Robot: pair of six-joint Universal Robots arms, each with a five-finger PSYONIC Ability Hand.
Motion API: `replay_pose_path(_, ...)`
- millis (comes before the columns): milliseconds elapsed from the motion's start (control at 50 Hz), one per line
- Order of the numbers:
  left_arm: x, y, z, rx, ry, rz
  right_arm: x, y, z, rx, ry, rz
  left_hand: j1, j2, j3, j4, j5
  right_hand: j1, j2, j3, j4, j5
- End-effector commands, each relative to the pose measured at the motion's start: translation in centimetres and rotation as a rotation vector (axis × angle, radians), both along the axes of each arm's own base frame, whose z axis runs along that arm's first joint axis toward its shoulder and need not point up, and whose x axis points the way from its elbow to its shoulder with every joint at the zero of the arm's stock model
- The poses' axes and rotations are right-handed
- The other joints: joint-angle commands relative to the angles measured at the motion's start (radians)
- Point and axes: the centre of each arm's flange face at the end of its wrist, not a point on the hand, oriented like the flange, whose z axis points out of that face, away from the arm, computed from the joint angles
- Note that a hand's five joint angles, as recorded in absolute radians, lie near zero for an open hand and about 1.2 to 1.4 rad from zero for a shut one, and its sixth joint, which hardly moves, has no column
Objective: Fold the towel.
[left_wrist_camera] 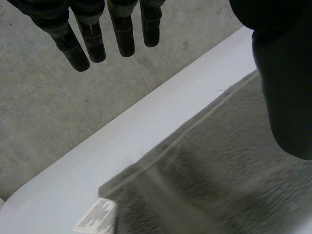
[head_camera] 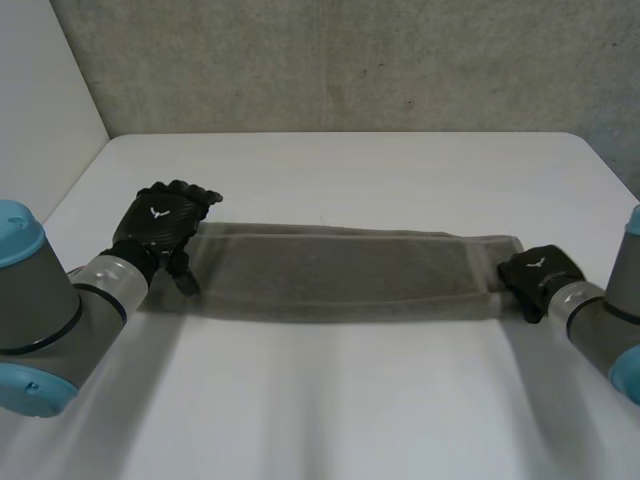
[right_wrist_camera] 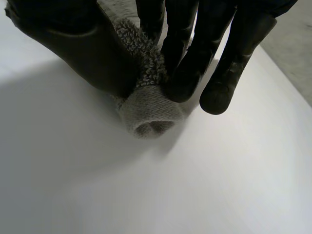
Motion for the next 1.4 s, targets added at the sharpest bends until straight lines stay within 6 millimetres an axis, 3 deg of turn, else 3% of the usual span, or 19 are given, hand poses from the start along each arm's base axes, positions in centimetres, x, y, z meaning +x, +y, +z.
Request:
replay_pose_path(20, 0.1, 0.1, 0.5, -0.013, 0.006, 0.004, -4.3, -2.0, 3.5, -0.111, 0.076, -0.129, -0.083, -0.073, -0.06, -0.079, -0.213, 0.101, 0.093, 0.065, 0.059, 0.06)
replay_pose_path(120, 0.1, 0.2, 0.8, -0.019, 0.007, 0.005, -7.3, -3.5, 5.0, -0.167, 0.149, -0.187, -0.083, -0.073, -0.06, -0.079, -0.213, 0.101, 0.093, 0.065, 0.059, 0.06)
replay_pose_path(260, 0.4, 0.2, 1.2, -0.03, 0.01, 0.011, -8.2, -5.6, 7.7, -0.268, 0.245, -0.199, -0.083, -0.073, -0.06, -0.079, -0.213, 0.101, 0.093, 0.065, 0.059, 0.06)
replay_pose_path(320, 0.4, 0.2, 1.6, -0.042, 0.014, 0.011, -5.5, -5.6, 9.4, -0.335, 0.243, -0.155, -0.086, -0.076, -0.063, -0.082, -0.216, 0.101, 0.093, 0.065, 0.059, 0.06)
replay_pose_path(360, 0.4, 0.2, 1.8, -0.046, 0.015, 0.014, -0.2, -4.8, 11.9, -0.436, 0.209, -0.062, -0.086, -0.076, -0.063, -0.082, -0.216, 0.101, 0.093, 0.065, 0.059, 0.06)
replay_pose_path(380, 0.4, 0.2, 1.8, -0.046, 0.015, 0.015, -0.2, -4.8, 12.0, -0.436, 0.208, -0.062, -0.086, -0.076, -0.063, -0.082, -0.216, 0.101, 0.093, 0.065, 0.059, 0.06)
replay_pose_path(420, 0.6, 0.0, 1.8, -0.048, 0.015, 0.022, 4.7, -2.9, 14.0, -0.514, 0.175, 0.03, -0.086, -0.076, -0.063, -0.082, -0.216, 0.101, 0.093, 0.065, 0.059, 0.06)
replay_pose_path(480, 0.6, 0.0, 1.9, -0.049, 0.016, 0.022, 7.2, -1.6, 14.6, -0.541, 0.155, 0.084, -0.086, -0.076, -0.063, -0.082, -0.216, 0.101, 0.093, 0.065, 0.059, 0.06)
replay_pose_path(500, 0.7, 0.0, 1.9, -0.049, 0.016, 0.024, 9.9, -0.1, 14.6, -0.555, 0.136, 0.154, -0.086, -0.076, -0.063, -0.082, -0.216, 0.101, 0.093, 0.065, 0.059, 0.06)
replay_pose_path(580, 0.7, 0.0, 1.8, -0.046, 0.015, 0.025, 17.3, 5.4, 12.4, -0.539, 0.089, 0.381, -0.086, -0.076, -0.063, -0.082, -0.216, 0.101, 0.093, 0.065, 0.059, 0.06)
replay_pose_path(840, 0.7, -0.1, 1.8, -0.046, 0.015, 0.025, 24.8, 14.8, 4.6, -0.408, 0.05, 0.759, -0.086, -0.076, -0.063, -0.082, -0.216, 0.101, 0.093, 0.065, 0.059, 0.06)
replay_pose_path(880, 0.7, 0.0, 1.6, -0.042, 0.014, 0.025, 25.1, 15.4, 3.7, -0.387, 0.05, 0.791, -0.086, -0.076, -0.063, -0.082, -0.216, 0.046, 0.038, 0.011, 0.005, 0.006)
replay_pose_path(900, 0.7, 0.0, 1.6, -0.042, 0.014, 0.025, 25.3, 15.6, 3.1, -0.375, 0.051, 0.808, -0.086, -0.076, -0.063, -0.082, -0.216, -0.259, -0.267, -0.295, -0.301, -0.3)
replay_pose_path(920, 0.7, 0.0, 1.6, -0.042, 0.014, 0.025, 25.3, 15.6, 3.1, -0.375, 0.051, 0.808, -0.086, -0.076, -0.063, -0.082, -0.216, -0.262, -0.27, -0.298, -0.304, -0.303)
replay_pose_path(960, 0.7, 0.0, 1.6, -0.04, 0.014, 0.024, 25.2, 15.3, 3.1, -0.371, 0.047, 0.799, -0.086, -0.076, -0.063, -0.082, -0.216, -0.87, -0.878, -0.905, -0.912, -0.911)
replay_pose_path(1000, 0.7, 0.0, 1.6, -0.039, 0.013, 0.024, 25.1, 14.9, 3.3, -0.371, 0.03, 0.782, -0.086, -0.076, -0.063, -0.082, -0.216, -1.094, -1.102, -1.129, -1.136, -1.135)
replay_pose_path(1140, 0.7, 0.1, 1.4, -0.036, 0.013, 0.022, 23.4, 13.8, 8.1, -0.365, -0.132, 0.646, -0.089, -0.079, -0.066, -0.084, -0.219, -1.121, -1.129, -1.157, -1.163, -1.162)
replay_pose_path(1220, 0.7, 0.2, 1.3, -0.034, 0.012, 0.021, 19.0, 10.8, 9.6, -0.29, -0.208, 0.488, -0.089, -0.079, -0.066, -0.084, -0.219, -1.121, -1.129, -1.157, -1.163, -1.162)
replay_pose_path(1400, 0.6, 0.3, 1.2, -0.036, 0.013, 0.016, 12.8, 9.6, 6.6, -0.127, -0.146, 0.355, -0.089, -0.079, -0.066, -0.084, -0.219, -1.121, -1.129, -1.157, -1.163, -1.162)
